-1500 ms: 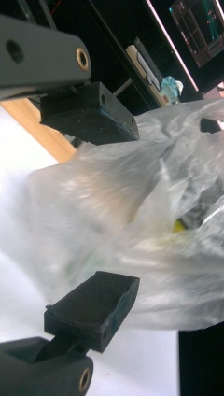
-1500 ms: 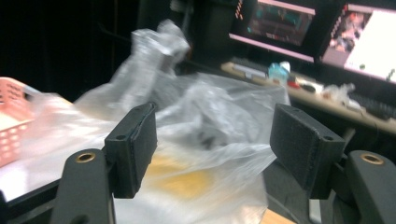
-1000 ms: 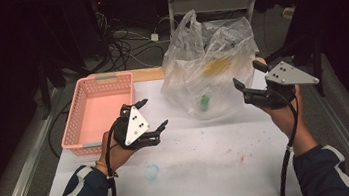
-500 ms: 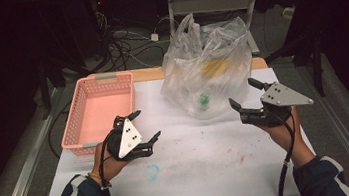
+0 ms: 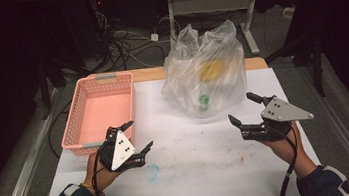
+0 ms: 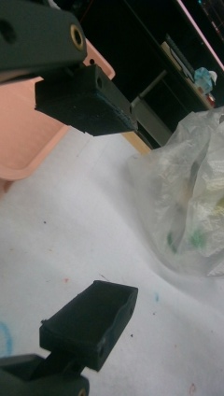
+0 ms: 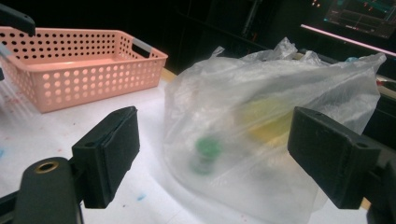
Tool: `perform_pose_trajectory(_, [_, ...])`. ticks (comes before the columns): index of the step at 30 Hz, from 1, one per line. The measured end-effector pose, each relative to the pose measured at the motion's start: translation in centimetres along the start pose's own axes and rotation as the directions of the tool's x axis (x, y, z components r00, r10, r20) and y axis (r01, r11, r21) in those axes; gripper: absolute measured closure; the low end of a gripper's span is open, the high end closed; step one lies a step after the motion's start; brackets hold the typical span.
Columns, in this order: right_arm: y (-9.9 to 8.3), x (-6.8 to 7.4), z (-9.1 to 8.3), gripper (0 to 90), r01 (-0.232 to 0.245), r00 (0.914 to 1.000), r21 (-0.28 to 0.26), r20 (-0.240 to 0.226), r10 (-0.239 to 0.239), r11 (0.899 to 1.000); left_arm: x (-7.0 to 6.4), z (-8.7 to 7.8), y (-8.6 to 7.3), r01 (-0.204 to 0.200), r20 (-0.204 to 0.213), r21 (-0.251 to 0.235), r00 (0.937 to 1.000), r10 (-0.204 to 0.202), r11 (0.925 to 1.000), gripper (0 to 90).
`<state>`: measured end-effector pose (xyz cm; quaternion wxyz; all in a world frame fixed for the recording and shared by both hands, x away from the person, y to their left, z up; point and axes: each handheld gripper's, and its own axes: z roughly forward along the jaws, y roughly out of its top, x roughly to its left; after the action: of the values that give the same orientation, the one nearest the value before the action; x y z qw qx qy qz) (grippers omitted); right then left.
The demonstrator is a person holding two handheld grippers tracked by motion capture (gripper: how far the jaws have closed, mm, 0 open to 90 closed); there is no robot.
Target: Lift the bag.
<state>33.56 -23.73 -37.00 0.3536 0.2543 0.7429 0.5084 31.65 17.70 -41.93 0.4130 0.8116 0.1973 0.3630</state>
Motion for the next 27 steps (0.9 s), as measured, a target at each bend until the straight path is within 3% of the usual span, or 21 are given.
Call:
perform_pose_trajectory(12, [-3.2, 1.3, -0.4, 17.2, 0.024, 0.9995, 0.037, -0.022, -0.023, 0.999, -0.5, -0.6, -2.1, -0.002, -0.003, 0.043, 1.0000, 0.002, 0.9991, 17.6])
perform_pose_trajectory(18, [-5.1, 1.7, -0.8, 16.7, 0.001, 0.9992, 0.072, -0.039, 0.002, 0.997, -0.9, -1.1, -3.2, 0.010, 0.001, 0.061, 1.0000, -0.010, 0.9981, 17.6])
perform_pose_trajectory(27, [-7.8, 2.7, -2.1, 17.1, -0.013, 0.9989, 0.107, -0.043, 0.018, 0.994, -1.4, -2.0, -5.3, 0.066, 0.010, 0.121, 0.9977, -0.068, 0.9905, 17.6])
